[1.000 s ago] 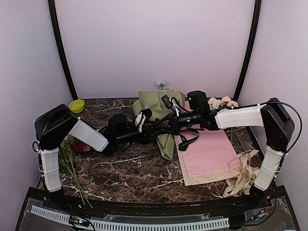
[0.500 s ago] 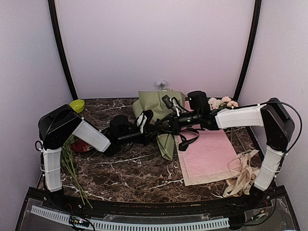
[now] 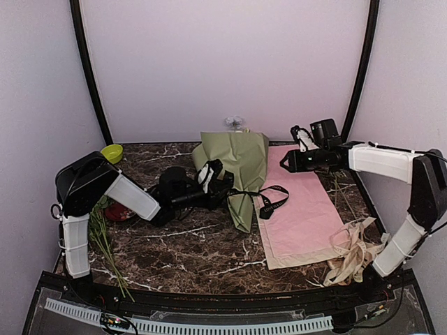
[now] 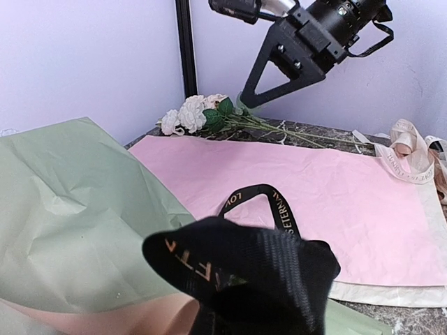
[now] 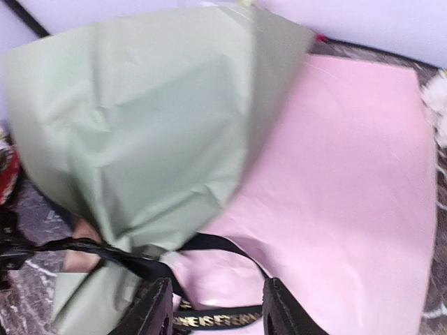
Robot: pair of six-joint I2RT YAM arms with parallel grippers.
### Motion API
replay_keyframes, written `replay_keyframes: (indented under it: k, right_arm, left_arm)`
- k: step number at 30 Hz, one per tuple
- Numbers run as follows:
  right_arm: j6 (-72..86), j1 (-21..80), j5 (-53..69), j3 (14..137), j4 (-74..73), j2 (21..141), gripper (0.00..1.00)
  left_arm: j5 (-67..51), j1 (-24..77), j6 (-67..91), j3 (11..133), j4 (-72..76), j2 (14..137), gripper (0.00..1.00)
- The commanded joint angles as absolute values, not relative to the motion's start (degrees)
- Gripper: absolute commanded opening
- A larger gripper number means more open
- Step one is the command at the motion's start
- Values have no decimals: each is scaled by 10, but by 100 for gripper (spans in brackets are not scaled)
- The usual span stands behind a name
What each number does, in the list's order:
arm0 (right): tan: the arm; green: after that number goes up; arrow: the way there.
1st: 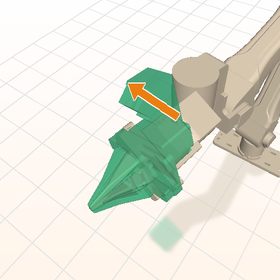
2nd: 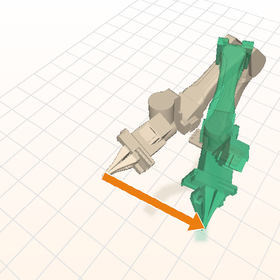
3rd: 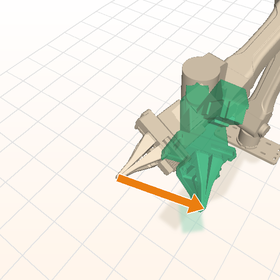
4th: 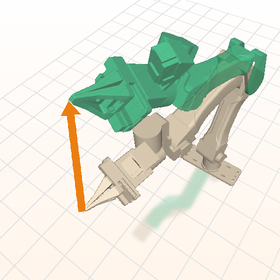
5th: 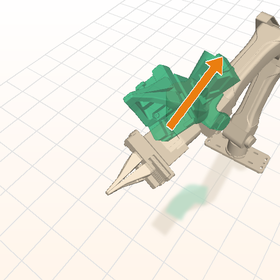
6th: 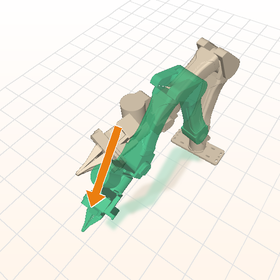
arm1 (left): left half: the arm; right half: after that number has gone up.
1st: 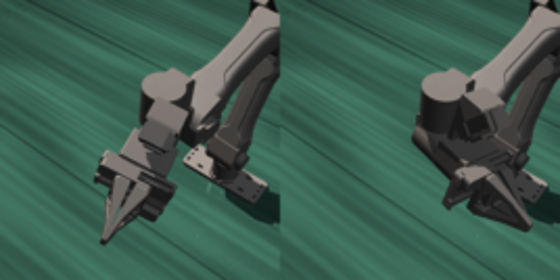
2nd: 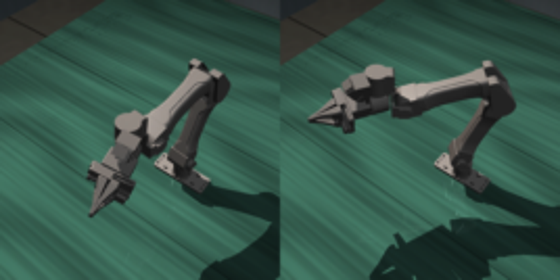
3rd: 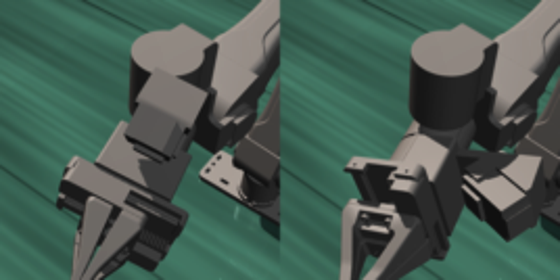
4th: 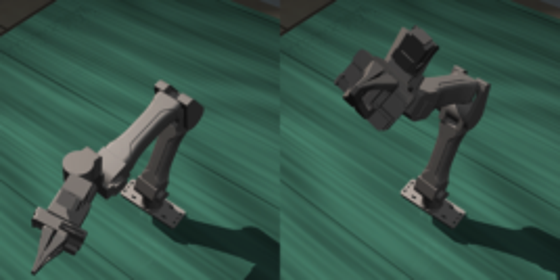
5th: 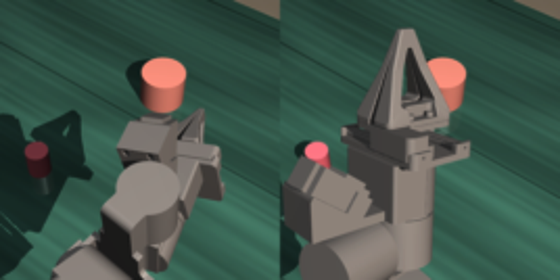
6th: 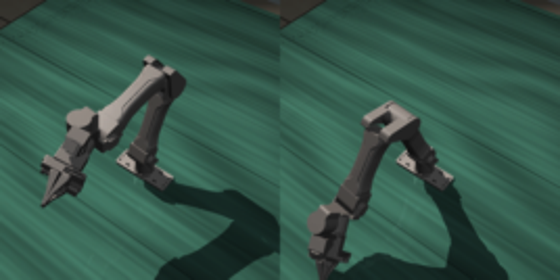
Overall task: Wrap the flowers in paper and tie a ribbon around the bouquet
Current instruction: Cross the half-tied ribbon over the folded bouquet.
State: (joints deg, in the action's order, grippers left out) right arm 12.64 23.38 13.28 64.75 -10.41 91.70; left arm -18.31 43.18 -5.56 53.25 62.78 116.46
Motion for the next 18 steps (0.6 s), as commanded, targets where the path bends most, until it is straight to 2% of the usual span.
replay_keyframes:
  k: [1,5,11,13,18]
  right_arm:
    - [134,224,-8,654,-233,952,47]
    - [110,224,30,699,-257,1006,55]
    - [104,227,49,723,-259,1071,55]
    - [100,227,42,729,-266,1088,48]
    - [95,227,63,734,-274,1107,22]
  left_arm:
    - [-178,436,-80,538,612,1158,0]
    - [-178,436,-83,538,607,1157,0]
    - [-166,436,-88,535,600,1152,0]
    - [-166,436,-93,534,597,1150,0]
    - [-163,437,-97,529,594,1145,0]
